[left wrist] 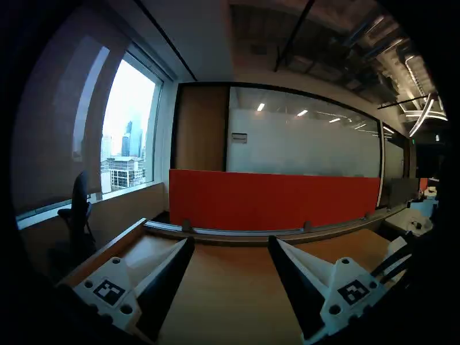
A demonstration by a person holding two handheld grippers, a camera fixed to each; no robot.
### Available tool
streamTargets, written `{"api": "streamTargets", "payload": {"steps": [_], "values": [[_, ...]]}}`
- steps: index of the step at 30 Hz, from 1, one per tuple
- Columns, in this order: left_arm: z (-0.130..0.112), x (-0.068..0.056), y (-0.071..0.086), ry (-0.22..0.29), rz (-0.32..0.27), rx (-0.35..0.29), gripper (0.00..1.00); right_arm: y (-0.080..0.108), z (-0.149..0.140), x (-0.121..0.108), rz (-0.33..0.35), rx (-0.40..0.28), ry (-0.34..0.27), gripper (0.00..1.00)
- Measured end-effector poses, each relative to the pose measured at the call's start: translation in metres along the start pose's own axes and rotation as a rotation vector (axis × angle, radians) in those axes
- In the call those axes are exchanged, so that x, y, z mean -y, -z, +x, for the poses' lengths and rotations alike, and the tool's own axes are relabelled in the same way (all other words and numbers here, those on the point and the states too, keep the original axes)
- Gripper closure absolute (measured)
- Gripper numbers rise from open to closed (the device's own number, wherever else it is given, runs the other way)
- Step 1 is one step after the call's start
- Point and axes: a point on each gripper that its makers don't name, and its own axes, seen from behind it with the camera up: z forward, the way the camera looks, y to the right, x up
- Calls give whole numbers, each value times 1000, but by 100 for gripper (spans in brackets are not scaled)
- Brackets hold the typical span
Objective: Fold towel
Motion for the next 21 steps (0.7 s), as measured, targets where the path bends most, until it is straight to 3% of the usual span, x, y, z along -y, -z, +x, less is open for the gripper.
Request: {"api": "streamTargets", "payload": {"steps": [10,21], "values": [[5,-3,2,-9,-6,-33,5,3,3,2,-2,8,5,0],[-25,-3,6,-2,-14,-42,5,12,14,12,-14,-5,11,0]]}}
